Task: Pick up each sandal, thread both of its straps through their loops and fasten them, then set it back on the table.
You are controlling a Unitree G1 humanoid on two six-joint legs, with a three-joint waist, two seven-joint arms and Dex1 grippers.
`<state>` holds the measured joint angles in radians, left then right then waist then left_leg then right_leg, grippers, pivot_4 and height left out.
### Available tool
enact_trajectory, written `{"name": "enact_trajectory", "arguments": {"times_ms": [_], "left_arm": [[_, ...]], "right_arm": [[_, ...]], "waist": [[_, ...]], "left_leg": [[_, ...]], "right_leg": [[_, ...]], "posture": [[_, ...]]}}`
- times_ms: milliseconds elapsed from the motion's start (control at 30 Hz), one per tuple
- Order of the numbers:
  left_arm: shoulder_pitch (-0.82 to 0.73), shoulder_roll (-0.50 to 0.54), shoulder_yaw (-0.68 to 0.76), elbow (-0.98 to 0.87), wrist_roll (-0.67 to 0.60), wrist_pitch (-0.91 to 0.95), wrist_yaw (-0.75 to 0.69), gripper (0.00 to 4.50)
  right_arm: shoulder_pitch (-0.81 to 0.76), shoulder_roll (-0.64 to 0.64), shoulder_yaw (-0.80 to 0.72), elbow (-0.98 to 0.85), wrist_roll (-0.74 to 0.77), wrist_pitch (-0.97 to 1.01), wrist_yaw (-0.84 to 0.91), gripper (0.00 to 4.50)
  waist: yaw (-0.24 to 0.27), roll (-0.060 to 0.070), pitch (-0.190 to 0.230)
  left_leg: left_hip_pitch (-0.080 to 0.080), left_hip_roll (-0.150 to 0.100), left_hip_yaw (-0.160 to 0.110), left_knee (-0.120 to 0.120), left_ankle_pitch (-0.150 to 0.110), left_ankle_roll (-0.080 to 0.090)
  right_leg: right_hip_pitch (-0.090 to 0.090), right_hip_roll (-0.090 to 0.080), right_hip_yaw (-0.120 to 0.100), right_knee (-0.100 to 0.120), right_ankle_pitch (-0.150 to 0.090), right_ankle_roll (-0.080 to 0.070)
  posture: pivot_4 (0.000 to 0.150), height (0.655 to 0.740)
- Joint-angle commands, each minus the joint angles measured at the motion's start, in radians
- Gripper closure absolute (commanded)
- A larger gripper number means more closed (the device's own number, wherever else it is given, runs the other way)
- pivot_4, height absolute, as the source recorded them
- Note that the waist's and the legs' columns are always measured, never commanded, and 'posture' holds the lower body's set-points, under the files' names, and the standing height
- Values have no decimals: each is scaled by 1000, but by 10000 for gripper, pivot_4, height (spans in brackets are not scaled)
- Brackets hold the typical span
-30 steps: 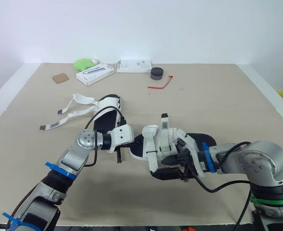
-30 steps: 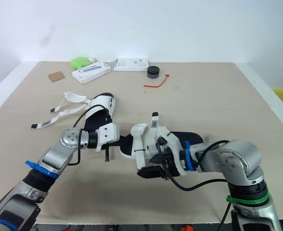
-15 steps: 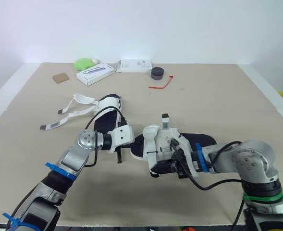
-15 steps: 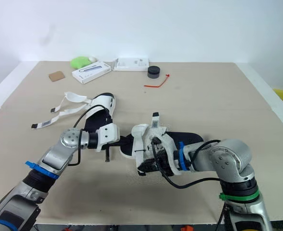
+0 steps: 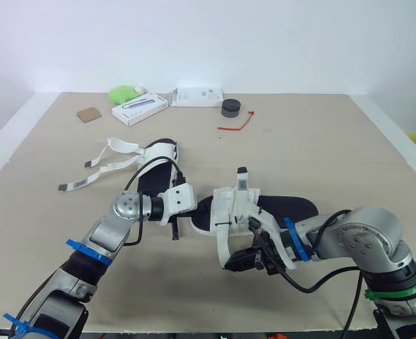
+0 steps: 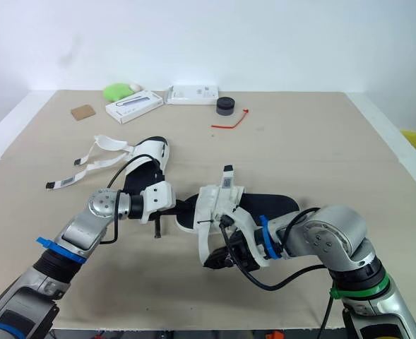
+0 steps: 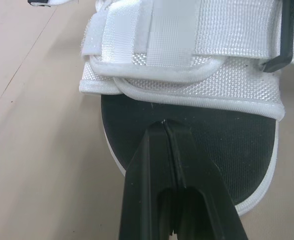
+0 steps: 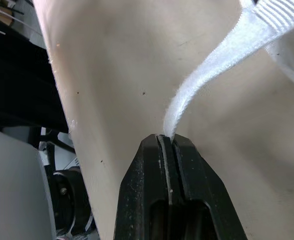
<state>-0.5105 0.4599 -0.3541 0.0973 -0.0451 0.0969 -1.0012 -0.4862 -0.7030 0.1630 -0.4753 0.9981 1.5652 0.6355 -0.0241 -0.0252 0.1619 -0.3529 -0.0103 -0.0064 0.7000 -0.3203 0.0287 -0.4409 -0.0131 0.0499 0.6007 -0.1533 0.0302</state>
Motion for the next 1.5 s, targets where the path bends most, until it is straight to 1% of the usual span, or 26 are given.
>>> {"name": "enact_trajectory", "arguments": {"times_ms": [33,300,433,567,667,800,833,867,900,933,967,1000,1033,1100,1133,1200,1233,1267,1367,1500], "left_arm": [[30,16,-27,37,40,39,-5,45000],[28,10,-31,43,40,37,-1,45000],[26,9,-31,49,41,34,0,45000],[25,11,-30,51,40,33,-2,45000],[24,12,-30,55,41,31,-3,45000],[24,11,-31,54,41,31,-4,45000],[23,11,-31,54,41,31,-4,45000],[23,11,-32,55,41,31,-5,45000],[21,12,-32,57,41,30,-5,45000],[20,12,-32,59,41,29,-7,45000],[18,12,-32,62,42,27,-8,45000],[16,12,-32,65,42,25,-9,45000],[15,12,-33,67,43,23,-10,45000],[12,10,-32,71,44,21,-13,45000],[10,8,-33,73,44,20,-13,45000],[9,4,-34,74,44,20,-13,45000],[9,4,-35,74,44,19,-13,45000],[10,5,-34,74,45,19,-13,45000],[13,8,-33,71,45,19,-13,45000],[17,12,-30,67,45,21,-12,45000]], "right_arm": [[-11,-4,0,-23,44,37,35,44710],[-6,-14,-15,-14,79,49,48,44710],[-5,-11,-25,-25,68,36,43,44710],[-19,-40,-37,-31,71,8,73,44710],[-22,-72,-41,-54,65,-39,108,34725],[-9,-149,-6,-115,12,-138,164,16218],[3,-185,8,-142,-29,-200,190,12236],[15,-227,22,-168,-77,-269,222,6916],[30,-271,35,-190,-133,-356,268,2578],[50,-316,48,-207,-215,-484,326,818],[66,-351,56,-211,-329,-683,401,818],[71,-359,64,-203,-448,-884,436,818],[76,-360,68,-191,-528,-1025,457,818],[84,-329,75,-120,-681,-1348,482,818],[86,-312,84,-76,-741,-1482,494,818],[67,-265,109,48,-897,-1869,494,818],[62,-251,119,97,-950,-2005,493,818],[60,-237,126,142,-992,-2117,485,818],[57,-225,158,250,-1104,-2361,465,818],[52,-203,191,339,-1166,-2517,427,818]], "waist": [[0,0,0],[0,0,0],[0,0,0],[0,0,0],[0,0,0],[1,0,0],[1,0,0],[1,0,0],[1,0,0],[1,0,0],[1,0,0],[1,0,0],[0,0,0],[0,0,0],[0,-2,-1],[0,-2,-1],[1,-3,-1],[1,-2,-1],[1,-3,-1],[2,-3,-1]], "left_leg": [[0,0,0,0,0,0],[0,0,0,0,0,0],[0,0,0,0,0,0],[0,-1,0,0,0,0],[0,-1,0,0,0,0],[0,-1,0,0,0,0],[0,-1,0,0,0,0],[0,-1,0,0,0,0],[0,-1,0,0,0,0],[0,-1,0,0,0,0],[0,-1,0,0,0,0],[0,-1,0,0,0,0],[0,-1,0,0,0,0],[1,-1,3,0,0,-1],[1,-1,3,0,0,-1],[2,0,3,0,0,-1],[3,-1,4,0,0,-1],[3,-1,5,0,0,-1],[3,-1,6,0,0,-1],[3,-2,7,0,0,-1]], "right_leg": [[0,0,0,0,0,0],[0,-1,0,0,0,0],[0,-1,0,0,0,0],[0,-1,0,0,0,0],[0,-1,0,0,0,0],[0,-1,-1,0,0,1],[0,-1,-1,0,0,1],[0,-1,-1,0,0,1],[0,-1,-1,0,0,1],[0,-1,-1,0,0,1],[0,-1,-1,0,-1,1],[0,-1,-1,0,-1,1],[0,-1,-1,0,-1,1],[0,-2,-1,0,-1,3],[0,-2,-1,0,-1,3],[1,-1,-1,0,-1,3],[1,-1,0,0,-1,3],[1,-2,0,0,-1,3],[1,-2,1,0,-1,2],[1,-2,4,0,0,2]], "posture": [[1500,7400],[1500,7400],[1500,7400],[1500,7400],[1500,7400],[1500,7400],[1500,7400],[1500,7400],[1500,7400],[1500,7400],[1500,7400],[1500,7400],[1500,7400],[1500,7400],[1500,7400],[1500,7400],[1500,7400],[1500,7400],[1500,7400],[1500,7400]]}}
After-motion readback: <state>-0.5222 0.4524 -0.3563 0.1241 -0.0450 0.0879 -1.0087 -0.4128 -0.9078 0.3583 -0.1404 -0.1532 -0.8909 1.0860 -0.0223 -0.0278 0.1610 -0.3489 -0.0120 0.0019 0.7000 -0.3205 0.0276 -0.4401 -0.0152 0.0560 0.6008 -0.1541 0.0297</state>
